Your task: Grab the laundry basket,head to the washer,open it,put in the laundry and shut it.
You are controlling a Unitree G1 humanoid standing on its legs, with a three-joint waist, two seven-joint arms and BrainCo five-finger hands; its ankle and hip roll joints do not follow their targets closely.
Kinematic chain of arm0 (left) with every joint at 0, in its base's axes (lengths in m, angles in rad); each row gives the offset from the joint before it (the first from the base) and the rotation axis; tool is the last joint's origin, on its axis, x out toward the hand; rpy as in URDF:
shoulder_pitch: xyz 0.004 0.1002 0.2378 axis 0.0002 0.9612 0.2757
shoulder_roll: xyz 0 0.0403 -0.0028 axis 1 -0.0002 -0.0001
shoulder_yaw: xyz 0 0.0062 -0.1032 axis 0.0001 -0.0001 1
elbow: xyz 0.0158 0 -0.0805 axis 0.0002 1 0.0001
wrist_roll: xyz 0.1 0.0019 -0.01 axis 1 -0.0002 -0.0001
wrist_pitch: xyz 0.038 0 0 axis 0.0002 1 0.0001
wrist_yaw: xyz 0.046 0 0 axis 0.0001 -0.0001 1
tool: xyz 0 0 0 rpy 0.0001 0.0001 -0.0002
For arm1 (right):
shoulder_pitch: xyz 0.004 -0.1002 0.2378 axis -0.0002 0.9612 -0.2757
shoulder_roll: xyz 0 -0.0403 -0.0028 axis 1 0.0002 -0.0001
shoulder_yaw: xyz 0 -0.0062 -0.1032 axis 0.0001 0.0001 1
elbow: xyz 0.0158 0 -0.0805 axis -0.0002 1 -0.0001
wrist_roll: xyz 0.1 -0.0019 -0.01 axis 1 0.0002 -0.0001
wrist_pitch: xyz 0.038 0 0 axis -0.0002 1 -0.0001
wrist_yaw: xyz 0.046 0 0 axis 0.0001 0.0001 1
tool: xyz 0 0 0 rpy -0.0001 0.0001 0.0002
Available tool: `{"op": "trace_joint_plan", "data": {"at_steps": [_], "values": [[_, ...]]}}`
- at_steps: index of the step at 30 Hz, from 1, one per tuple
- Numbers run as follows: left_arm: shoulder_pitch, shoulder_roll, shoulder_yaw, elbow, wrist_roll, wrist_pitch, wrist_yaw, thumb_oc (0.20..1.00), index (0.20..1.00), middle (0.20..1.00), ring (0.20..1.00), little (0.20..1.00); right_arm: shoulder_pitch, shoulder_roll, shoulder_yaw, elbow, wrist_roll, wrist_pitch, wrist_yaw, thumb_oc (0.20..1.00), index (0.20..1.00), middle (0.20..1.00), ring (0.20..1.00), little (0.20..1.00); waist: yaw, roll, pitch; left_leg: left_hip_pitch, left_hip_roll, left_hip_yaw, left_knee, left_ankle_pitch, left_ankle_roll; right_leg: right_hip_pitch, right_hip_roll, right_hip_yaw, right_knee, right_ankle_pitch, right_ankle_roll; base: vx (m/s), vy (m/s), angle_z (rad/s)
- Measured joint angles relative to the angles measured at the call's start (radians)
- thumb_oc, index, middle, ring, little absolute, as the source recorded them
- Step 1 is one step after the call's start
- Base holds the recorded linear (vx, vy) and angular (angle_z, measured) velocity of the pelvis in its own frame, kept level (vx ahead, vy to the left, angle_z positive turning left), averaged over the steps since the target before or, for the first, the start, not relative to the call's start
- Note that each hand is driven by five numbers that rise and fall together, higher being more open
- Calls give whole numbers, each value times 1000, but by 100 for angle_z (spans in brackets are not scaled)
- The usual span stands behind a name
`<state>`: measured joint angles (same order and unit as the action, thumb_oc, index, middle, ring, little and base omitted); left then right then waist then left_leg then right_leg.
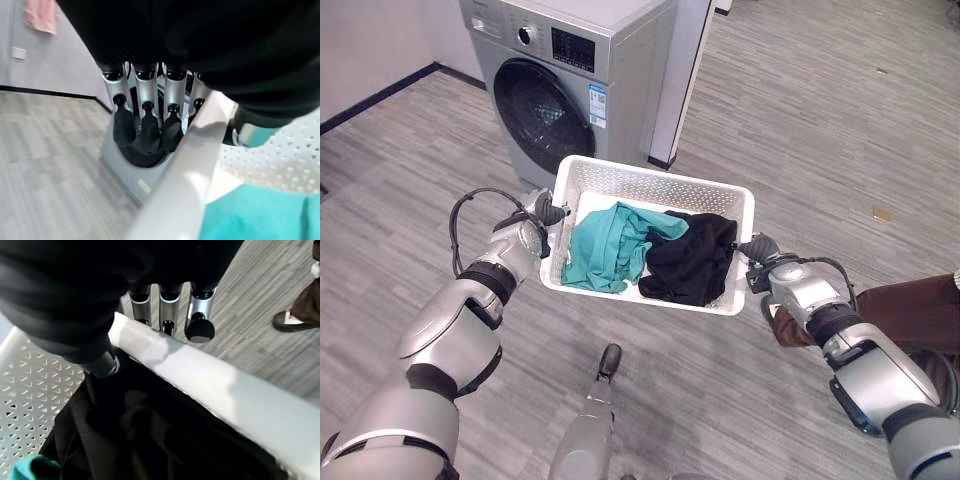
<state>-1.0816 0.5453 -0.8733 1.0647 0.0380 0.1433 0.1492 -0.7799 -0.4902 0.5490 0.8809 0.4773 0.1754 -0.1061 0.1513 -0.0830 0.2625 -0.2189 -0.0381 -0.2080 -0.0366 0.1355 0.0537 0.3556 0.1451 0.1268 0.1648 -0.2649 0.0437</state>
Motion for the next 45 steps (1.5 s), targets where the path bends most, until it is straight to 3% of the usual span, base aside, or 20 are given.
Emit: {"op": "trace_joint_plan", "data": {"at_steps": [1, 4, 5, 8, 10, 11, 12, 13, 15, 16, 17, 19, 20, 21, 22, 23, 24, 30, 34, 45], "values": [[9, 6, 5, -7, 0, 0, -1, 200, 200, 200, 200, 200, 22, 0, -25, -19, -3, -2, -4, 200, 200, 200, 200, 200, 4, 2, -1, 10, -27, 61, 85, 2, 0, 14, -36, -4, 71, 17, -4, 447, 178, -48], [-11, 9, 8, -18, 3, -2, 2, 200, 200, 200, 200, 200, 46, 4, -30, -50, -2, -2, -3, 200, 200, 200, 200, 200, -5, -8, -16, 33, -56, 86, 158, 20, 7, 16, -71, -29, 159, 63, 15, 357, 200, -41], [-15, 29, 9, -19, 4, 0, 9, 200, 200, 200, 200, 200, 53, 18, -53, -80, -14, -2, -3, 200, 200, 200, 200, 200, -3, -14, -20, 69, -59, 110, 153, 7, 12, -96, -102, -43, 387, 96, 57, 277, 199, -53], [-21, 32, 7, -20, 4, 0, 16, 200, 200, 200, 200, 200, 57, 26, -67, -88, -24, -2, -7, 200, 200, 200, 200, 200, -28, -11, -20, 131, -79, 115, 150, -52, 55, -249, -149, -90, 646, 122, 86, 201, 132, -21], [-21, 26, 3, -20, 5, 1, 18, 200, 200, 200, 200, 200, 67, 27, -66, -84, -24, -2, -7, 200, 200, 200, 200, 200, -54, -7, -19, 194, -92, 108, 151, -70, 50, -335, -192, -119, 775, 110, 71, 212, 75, 11], [-26, 29, 2, -20, 4, 1, 21, 200, 200, 200, 200, 200, 67, 27, -68, -88, -25, -2, -7, 200, 200, 200, 200, 200, -53, -5, -18, 226, -92, 99, 149, -99, 53, -369, -213, -122, 764, 101, 65, 196, 19, -8], [-28, 33, 8, -19, 4, 1, 25, 200, 200, 200, 200, 200, 65, 27, -72, -99, -25, -3, -7, 200, 200, 200, 200, 200, -51, 3, -19, 252, -93, 103, 125, -115, 46, -419, -283, -194, 731, 63, 43, 138, -88, -11], [-30, 33, 7, -17, 4, 1, 25, 200, 200, 200, 200, 200, 64, 21, -65, -101, -25, -5, -8, 200, 200, 200, 200, 200, -61, 18, -23, 259, -90, 105, 121, -102, 55, -425, -313, -249, 619, 55, 32, 95, -160, 8], [-38, 23, 6, -17, 4, 1, 32, 200, 200, 200, 200, 200, 62, 12, -60, -101, -22, -5, -10, 200, 200, 200, 200, 200, -59, 45, -39, 269, -83, 110, 118, -129, 22, -461, -359, -287, 281, 82, 47, 112, -167, 12], [-38, 19, 2, -17, 4, 1, 31, 200, 200, 200, 200, 200, 62, 6, -57, -97, -20, -6, -10, 200, 200, 200, 200, 200, -54, 63, -52, 270, -78, 108, 108, -129, 23, -438, -374, -341, 14, 147, 59, 104, -94, 7], [-37, 14, 2, -14, 5, 1, 31, 200, 200, 200, 200, 200, 68, 10, -57, -91, -19, -7, -10, 200, 200, 200, 200, 200, -59, 70, -53, 291, -84, 100, 102, -129, 24, -442, -375, -323, -163, 280, 79, 98, -119, 31], [-29, -3, -3, -12, 10, 1, 30, 200, 200, 200, 200, 200, 90, 8, -60, -80, -13, -6, -10, 200, 200, 200, 200, 200, -71, 71, -55, 338, -73, 96, 95, -144, -1, -437, -319, -299, -127, 350, 55, 103, -131, 61], [-27, -9, -2, -12, 11, 1, 32, 200, 200, 200, 200, 200, 89, 8, -62, -79, 1, -6, -12, 200, 200, 200, 200, 200, -67, 84, -72, 355, -36, 115, 99, -174, -53, -419, -191, -327, -111, 372, 13, 99, -164, 67], [-12, 0, 22, -29, 14, -2, 35, 200, 200, 200, 200, 200, 89, 26, -70, -69, 3, -7, -16, 200, 200, 200, 200, 200, -48, -21, -85, 244, -139, 121, 298, -177, -66, -388, -240, -328, -138, 552, -177, 52, -149, 73], [9, -7, 43, -43, 17, -7, 49, 200, 200, 200, 200, 200, 93, 23, -92, -50, 9, -15, -15, 200, 200, 200, 200, 200, -51, -57, -109, 163, -145, 98, 381, -234, 23, -361, -284, -304, -199, 498, -175, 30, -140, 69], [17, -44, 48, -68, 20, -9, 64, 200, 200, 200, 200, 200, 74, -18, -106, -34, 10, -23, -20, 200, 200, 200, 200, 200, -37, -37, -130, 133, 18, 79, 179, -173, -82, -359, -255, -283, -251, 462, -28, 7, -79, 38], [49, -42, 62, -63, 18, -5, 68, 200, 200, 200, 200, 200, 72, -8, -96, -35, 11, -28, -25, 200, 200, 200, 200, 200, -20, -44, -130, 171, 9, 95, 123, -134, -78, -364, -268, -278, -251, 464, 9, 23, -65, -1], [105, -46, 66, -47, 18, -1, 64, 200, 200, 200, 200, 200, 123, 9, -87, -48, 20, -29, -19, 200, 200, 200, 200, 200, -29, -28, -127, 246, 25, 101, 81, -138, -75, -305, -276, -274, -251, 401, 33, 5, -47, -4], [106, -60, 74, -48, 19, -2, 65, 200, 200, 200, 200, 200, 150, 7, -87, -50, 21, -29, -20, 200, 200, 200, 200, 200, -59, 1, -132, 262, 52, 88, 48, -130, -89, -305, -243, -274, -251, 402, 32, 5, -24, -4], [106, -80, 77, -56, 19, -2, 65, 200, 200, 200, 200, 200, 158, -16, -108, -51, 21, -29, -23, 200, 200, 200, 200, 200, -86, 3, -133, 290, 83, 100, 13, -118, -107, -301, -214, -270, -252, 395, 7, 0, -10, -4]]}}
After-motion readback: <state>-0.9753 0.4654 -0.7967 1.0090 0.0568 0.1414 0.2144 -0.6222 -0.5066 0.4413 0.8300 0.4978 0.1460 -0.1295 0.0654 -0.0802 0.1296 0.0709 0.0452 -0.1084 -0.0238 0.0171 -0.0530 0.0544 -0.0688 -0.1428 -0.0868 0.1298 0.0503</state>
